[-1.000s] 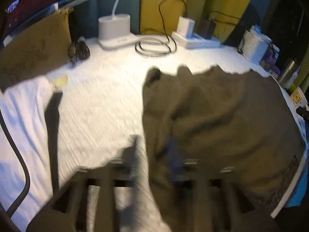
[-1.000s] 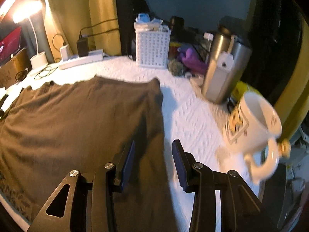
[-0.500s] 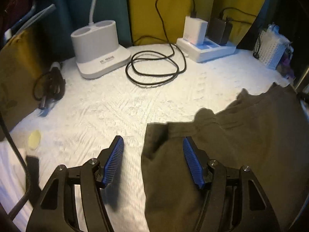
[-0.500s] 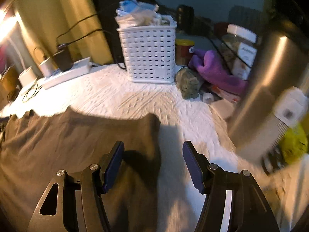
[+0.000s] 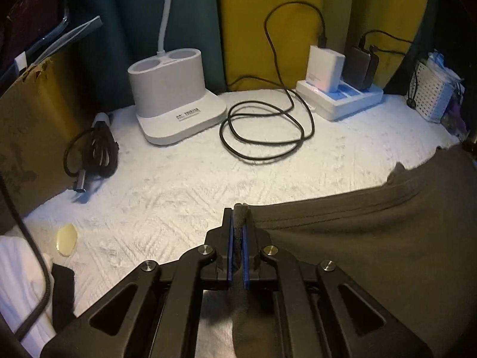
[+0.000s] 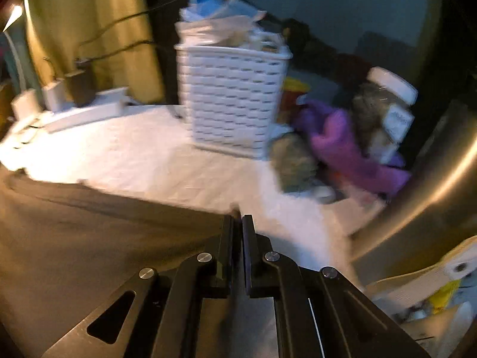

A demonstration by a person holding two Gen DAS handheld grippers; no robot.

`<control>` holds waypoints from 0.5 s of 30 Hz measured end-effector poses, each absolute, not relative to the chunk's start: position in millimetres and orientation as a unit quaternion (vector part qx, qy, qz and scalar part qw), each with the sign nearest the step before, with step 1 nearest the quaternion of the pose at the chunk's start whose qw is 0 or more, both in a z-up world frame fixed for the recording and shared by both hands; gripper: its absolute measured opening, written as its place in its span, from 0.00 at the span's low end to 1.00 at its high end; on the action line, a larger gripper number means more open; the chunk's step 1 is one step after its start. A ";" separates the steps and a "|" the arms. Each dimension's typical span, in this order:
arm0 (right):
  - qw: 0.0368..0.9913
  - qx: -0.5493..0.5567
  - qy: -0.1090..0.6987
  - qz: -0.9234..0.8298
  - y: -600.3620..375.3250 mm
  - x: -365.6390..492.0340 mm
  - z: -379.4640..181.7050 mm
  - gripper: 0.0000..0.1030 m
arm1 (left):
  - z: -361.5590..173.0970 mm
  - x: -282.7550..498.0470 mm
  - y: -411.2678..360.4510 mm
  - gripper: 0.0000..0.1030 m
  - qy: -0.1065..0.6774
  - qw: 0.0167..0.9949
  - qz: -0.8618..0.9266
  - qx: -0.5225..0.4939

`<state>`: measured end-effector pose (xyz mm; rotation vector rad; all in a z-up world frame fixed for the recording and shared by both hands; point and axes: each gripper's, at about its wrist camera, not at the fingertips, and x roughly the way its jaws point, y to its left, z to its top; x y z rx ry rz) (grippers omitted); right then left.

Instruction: Fold small clothes

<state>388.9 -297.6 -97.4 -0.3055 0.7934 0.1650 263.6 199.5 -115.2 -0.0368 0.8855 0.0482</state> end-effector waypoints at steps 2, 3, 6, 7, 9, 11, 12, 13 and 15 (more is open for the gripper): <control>0.909 -0.134 0.391 0.062 -311.1 394.2 -100.7 0.05 | -114.7 266.1 200.7 0.04 0.429 0.903 0.021 -0.027; 0.908 -0.125 0.393 0.066 -315.0 394.3 -100.9 0.05 | -116.3 267.9 200.4 0.06 0.432 0.901 0.020 -0.028; 0.909 -0.134 0.389 0.073 -314.1 384.8 -97.8 0.05 | -114.8 266.4 202.3 0.10 0.445 0.895 0.017 -0.041; 0.909 -0.137 0.386 0.076 -311.9 379.8 -95.6 0.05 | -113.4 264.7 204.1 0.15 0.451 0.891 0.019 -0.047; 0.910 -0.141 0.382 0.083 -307.5 370.0 -91.6 0.05 | -108.2 253.5 206.3 0.45 0.451 0.890 0.027 -0.052; 0.910 -0.148 0.379 0.084 -301.9 358.7 -87.1 0.05 | -101.0 234.5 206.7 0.49 0.448 0.892 0.024 -0.058; 0.911 -0.150 0.376 0.084 -300.5 351.7 -84.2 0.05 | -98.8 226.5 206.6 0.50 0.450 0.891 0.021 -0.060; 0.912 -0.150 0.373 0.084 -299.1 343.8 -81.1 0.05 | -97.6 216.7 206.4 0.50 0.453 0.889 0.018 -0.061; 0.911 -0.154 0.372 0.086 -295.3 332.4 -77.3 0.05 | -95.1 192.4 205.0 0.50 0.457 0.887 0.019 -0.060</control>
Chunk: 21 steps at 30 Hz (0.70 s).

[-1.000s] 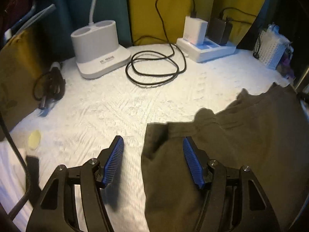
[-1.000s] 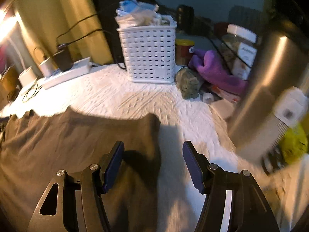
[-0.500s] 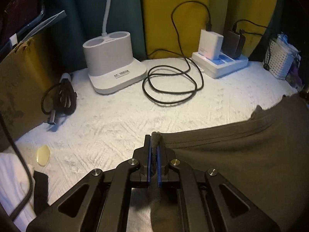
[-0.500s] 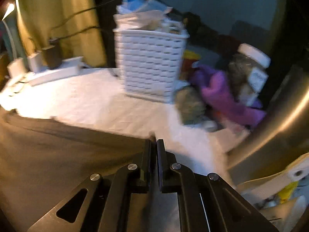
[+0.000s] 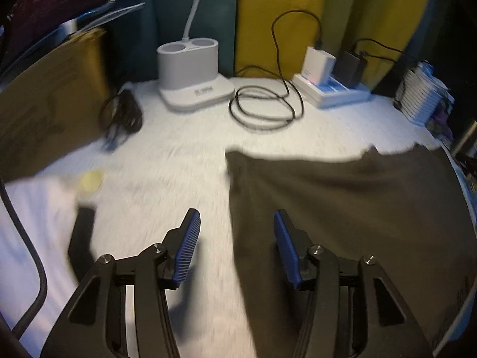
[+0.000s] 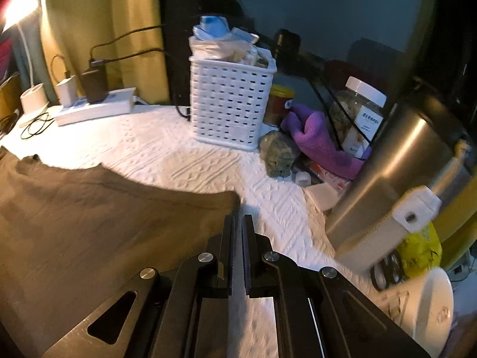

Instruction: Fold small clothes

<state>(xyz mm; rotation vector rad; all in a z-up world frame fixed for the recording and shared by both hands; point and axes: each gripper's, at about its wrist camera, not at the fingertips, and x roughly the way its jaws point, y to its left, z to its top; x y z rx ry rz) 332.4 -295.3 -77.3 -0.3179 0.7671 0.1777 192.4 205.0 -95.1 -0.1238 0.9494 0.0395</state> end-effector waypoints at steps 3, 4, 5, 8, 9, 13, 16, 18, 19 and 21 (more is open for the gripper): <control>0.908 -0.166 0.374 0.094 -289.9 312.1 -76.3 0.05 | -93.9 154.8 202.0 0.50 0.463 0.884 0.013 -0.068; 0.906 -0.174 0.375 0.093 -287.1 303.4 -76.8 0.05 | -93.8 142.5 200.3 0.50 0.464 0.883 0.009 -0.071; 0.904 -0.182 0.377 0.092 -284.5 294.4 -77.7 0.05 | -94.3 130.0 196.0 0.50 0.465 0.882 0.005 -0.077; 0.903 -0.184 0.378 0.090 -287.9 271.9 -76.0 0.06 | -93.4 95.2 189.3 0.50 0.467 0.879 -0.008 -0.092; 0.904 -0.179 0.379 0.089 -289.7 265.1 -75.7 0.06 | -92.6 83.1 186.1 0.51 0.466 0.879 -0.013 -0.100; 0.905 -0.165 0.384 0.085 -297.2 228.2 -75.5 0.06 | -100.6 42.6 168.1 0.58 0.473 0.872 -0.038 -0.116; 0.902 -0.162 0.392 0.081 -301.3 200.1 -79.8 0.08 | -107.1 26.4 161.1 0.58 0.484 0.867 -0.028 -0.114; 0.901 -0.153 0.397 0.080 -304.6 185.8 -82.6 0.15 | -107.8 17.5 156.5 0.58 0.478 0.871 -0.021 -0.114; 0.901 -0.146 0.402 0.078 -309.0 175.4 -84.9 0.40 | -108.0 15.5 155.0 0.58 0.476 0.871 -0.021 -0.117; 0.900 -0.135 0.408 0.078 -313.8 162.5 -88.5 0.98 | -109.4 12.0 150.8 0.58 0.474 0.874 -0.013 -0.110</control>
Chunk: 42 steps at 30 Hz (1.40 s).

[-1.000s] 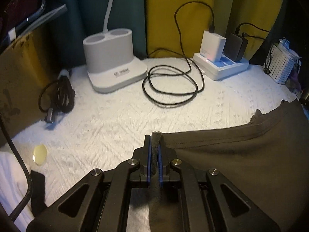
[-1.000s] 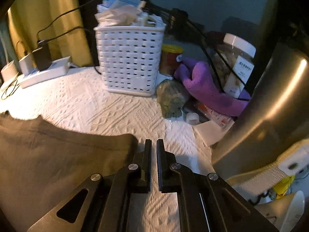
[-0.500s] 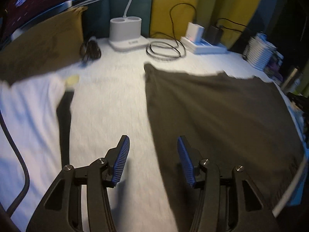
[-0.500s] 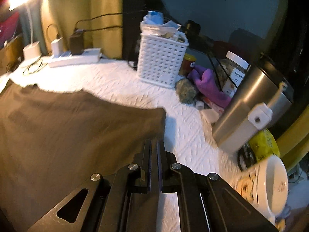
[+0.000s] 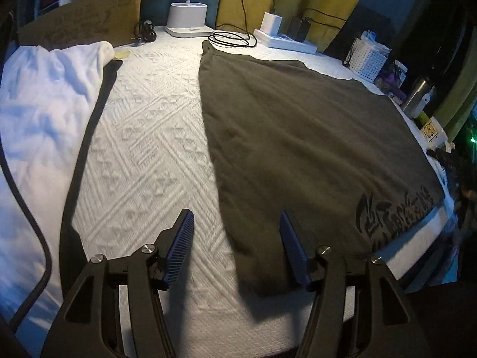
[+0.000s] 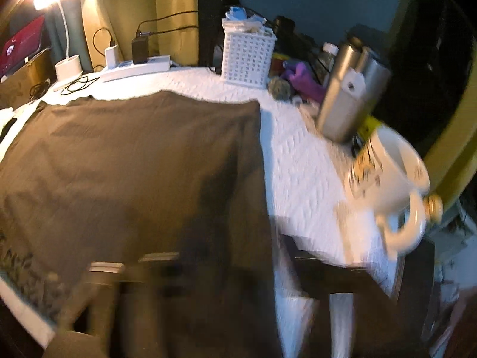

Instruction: Fold small clothes

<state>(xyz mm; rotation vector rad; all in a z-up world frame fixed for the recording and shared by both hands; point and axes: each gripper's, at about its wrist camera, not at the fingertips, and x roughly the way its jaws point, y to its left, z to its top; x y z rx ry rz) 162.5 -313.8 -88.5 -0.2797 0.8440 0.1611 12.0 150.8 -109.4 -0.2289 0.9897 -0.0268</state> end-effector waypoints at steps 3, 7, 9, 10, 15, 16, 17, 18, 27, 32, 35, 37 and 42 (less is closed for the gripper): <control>0.896 -0.128 0.418 0.079 -319.1 140.6 -96.1 1.00 | -112.3 9.1 140.4 0.58 0.470 0.880 0.004 -0.063; 0.893 -0.130 0.429 0.043 -331.1 121.7 -109.9 1.00 | -115.5 6.5 136.5 0.58 0.463 0.886 0.010 -0.033; 0.892 -0.138 0.430 0.020 -337.5 114.5 -117.0 1.00 | -115.7 4.0 139.3 0.60 0.462 0.886 0.018 -0.026; 0.896 -0.123 0.427 0.016 -343.7 110.1 -117.0 1.00 | -116.2 2.7 141.1 0.62 0.463 0.886 0.033 -0.013; 0.901 -0.098 0.423 -0.006 -363.0 98.4 -116.8 1.00 | -113.7 -0.5 153.4 0.63 0.468 0.882 0.039 -0.027; 0.901 -0.097 0.422 -0.009 -364.6 96.2 -116.3 1.00 | -111.6 -0.6 152.6 0.63 0.469 0.882 0.039 -0.027; 0.901 -0.096 0.422 -0.011 -366.0 95.7 -116.2 1.00 | -109.9 -1.1 150.4 0.63 0.466 0.884 0.035 -0.027; 0.902 -0.093 0.422 -0.014 -367.0 93.1 -115.3 1.00 | -107.7 -1.7 148.1 0.63 0.464 0.885 0.030 -0.025; 0.909 -0.074 0.411 -0.010 -367.9 75.8 -106.7 1.00 | -73.1 8.2 116.5 0.63 0.417 0.908 -0.018 -0.032; 0.912 -0.074 0.403 -0.013 -363.4 63.8 -100.1 1.00 | -64.5 22.7 85.6 0.63 0.404 0.912 -0.063 -0.025; 0.916 -0.061 0.397 -0.008 -362.0 54.9 -97.0 1.00 | -60.3 29.6 69.7 0.63 0.400 0.912 -0.087 -0.035; 0.917 -0.053 0.395 -0.006 -361.4 48.8 -96.7 1.00 | -59.4 36.2 61.1 0.63 0.400 0.911 -0.094 -0.041; 0.916 -0.030 0.400 0.009 -358.3 40.2 -102.4 1.00 | -55.0 47.4 39.9 0.63 0.397 0.909 -0.113 -0.056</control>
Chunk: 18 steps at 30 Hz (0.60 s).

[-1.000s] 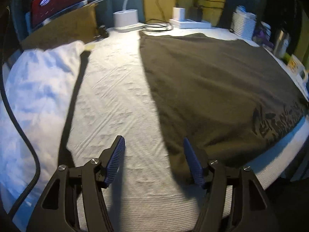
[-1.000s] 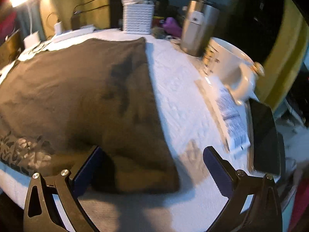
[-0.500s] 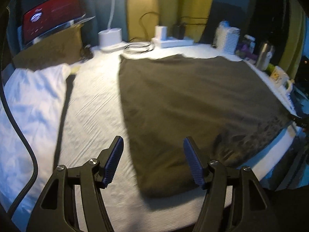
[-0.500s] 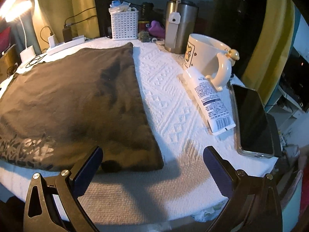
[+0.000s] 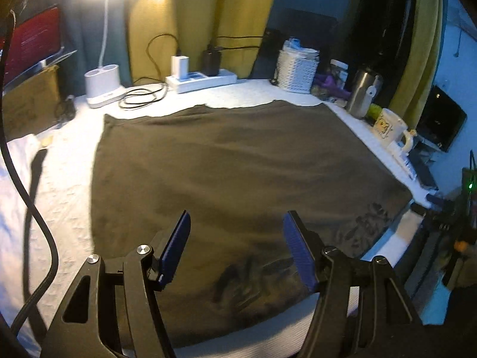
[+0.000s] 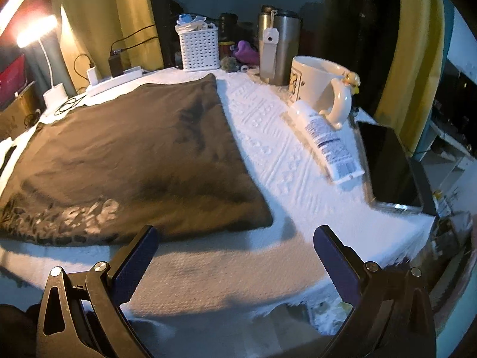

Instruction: Fold small clothes

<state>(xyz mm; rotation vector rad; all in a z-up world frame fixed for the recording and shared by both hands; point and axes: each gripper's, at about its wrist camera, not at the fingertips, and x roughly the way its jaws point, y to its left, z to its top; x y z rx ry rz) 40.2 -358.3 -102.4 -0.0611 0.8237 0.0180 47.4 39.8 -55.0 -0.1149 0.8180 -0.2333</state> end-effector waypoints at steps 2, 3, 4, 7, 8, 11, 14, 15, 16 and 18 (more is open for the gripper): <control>0.915 -0.020 0.402 0.016 -356.6 37.4 -103.8 1.00 | -54.0 50.7 30.8 0.63 0.398 0.908 -0.122 -0.049; 0.915 -0.013 0.402 0.020 -355.5 35.9 -104.4 1.00 | -53.8 51.7 27.7 0.63 0.399 0.907 -0.125 -0.046; 0.915 -0.004 0.402 0.029 -353.9 34.9 -105.2 1.00 | -53.9 52.7 25.3 0.63 0.400 0.906 -0.127 -0.044; 0.913 0.013 0.406 0.044 -350.0 35.6 -108.5 1.00 | -56.1 55.2 22.0 0.63 0.407 0.904 -0.128 -0.038; 0.912 0.017 0.408 0.048 -349.1 35.8 -109.2 1.00 | -57.0 56.4 22.0 0.63 0.409 0.903 -0.127 -0.037; 0.907 0.038 0.415 0.064 -347.9 40.1 -112.3 1.00 | -59.9 59.6 24.5 0.63 0.415 0.901 -0.120 -0.036; 0.902 0.067 0.419 0.082 -347.1 45.7 -116.4 1.00 | -63.6 63.0 28.5 0.63 0.421 0.899 -0.112 -0.039; 0.902 0.065 0.419 0.082 -344.5 47.6 -116.3 1.00 | -64.6 63.8 30.0 0.63 0.423 0.899 -0.109 -0.039; 0.901 0.065 0.420 0.087 -341.8 50.6 -116.2 1.00 | -65.6 64.9 32.3 0.63 0.424 0.899 -0.105 -0.040; 0.900 0.072 0.420 0.093 -339.2 55.5 -115.9 1.00 | -66.8 65.9 35.4 0.63 0.425 0.898 -0.103 -0.044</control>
